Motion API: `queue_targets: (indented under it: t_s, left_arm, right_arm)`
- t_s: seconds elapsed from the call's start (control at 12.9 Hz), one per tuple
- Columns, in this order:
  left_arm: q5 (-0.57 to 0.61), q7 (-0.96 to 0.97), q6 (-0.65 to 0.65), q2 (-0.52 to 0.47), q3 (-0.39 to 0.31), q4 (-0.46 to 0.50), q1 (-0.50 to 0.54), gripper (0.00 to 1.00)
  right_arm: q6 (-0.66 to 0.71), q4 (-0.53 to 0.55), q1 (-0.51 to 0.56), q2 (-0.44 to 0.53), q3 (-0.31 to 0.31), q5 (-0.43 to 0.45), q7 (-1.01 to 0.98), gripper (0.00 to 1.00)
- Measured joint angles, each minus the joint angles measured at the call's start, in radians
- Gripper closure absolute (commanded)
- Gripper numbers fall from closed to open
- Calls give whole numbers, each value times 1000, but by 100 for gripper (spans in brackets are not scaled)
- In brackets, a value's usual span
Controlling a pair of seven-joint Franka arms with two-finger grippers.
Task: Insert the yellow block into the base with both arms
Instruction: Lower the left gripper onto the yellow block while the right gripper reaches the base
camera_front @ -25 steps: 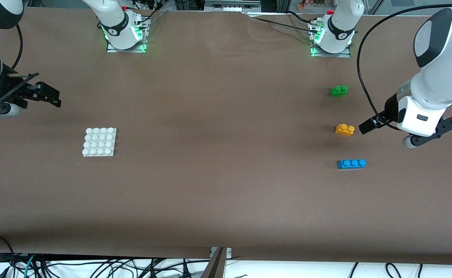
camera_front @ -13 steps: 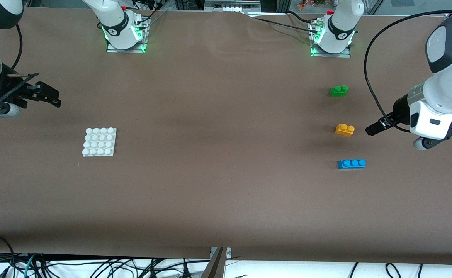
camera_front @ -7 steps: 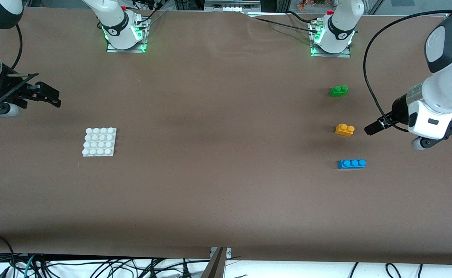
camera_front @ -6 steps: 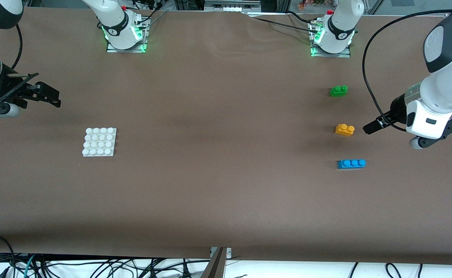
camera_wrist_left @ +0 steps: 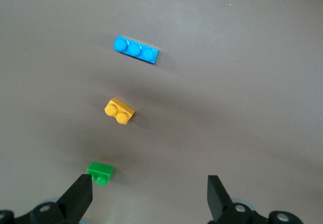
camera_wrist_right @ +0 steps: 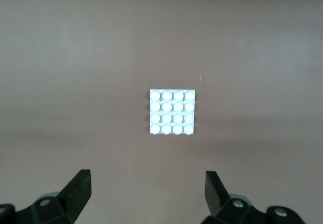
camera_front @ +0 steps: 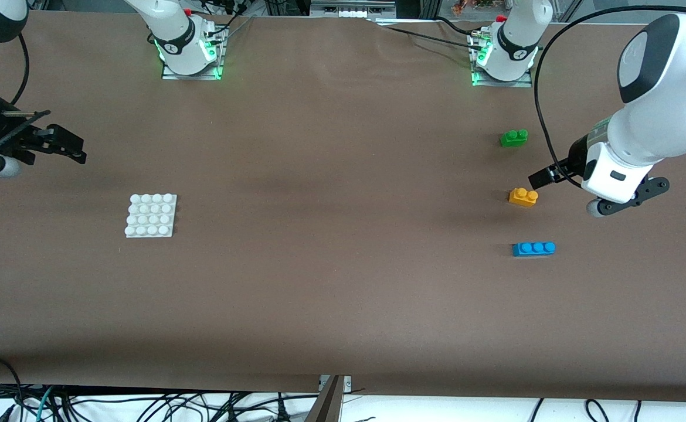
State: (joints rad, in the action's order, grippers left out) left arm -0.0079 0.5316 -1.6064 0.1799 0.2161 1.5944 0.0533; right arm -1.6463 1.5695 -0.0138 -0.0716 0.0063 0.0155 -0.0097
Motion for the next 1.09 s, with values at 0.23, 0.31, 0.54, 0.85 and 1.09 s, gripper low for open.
queue_targets:
  t_s: [0.23, 0.31, 0.54, 0.85, 1.09]
  left_arm:
    - [0, -85, 3, 0, -7, 0, 2, 0]
    - [0, -117, 5, 1, -8, 0, 2, 0]
    - [0, -200, 11, 5, -8, 7, 6, 0]
    - [-15, -258, 74, 41, -10, 41, 65, 0]
    - [-16, -367, 71, 52, -13, 76, 123, 0]
  right_arm:
    - [-23, -1, 4, -9, -8, 0, 0, 0]
    - [-25, -1, 5, -14, -8, 0, 0, 0]
    - [-25, -1, 5, -20, -8, 0, 1, 0]
    - [-21, 2, 9, -37, -8, 0, 1, 0]
    - [-22, 8, 14, -76, -9, 0, 1, 0]
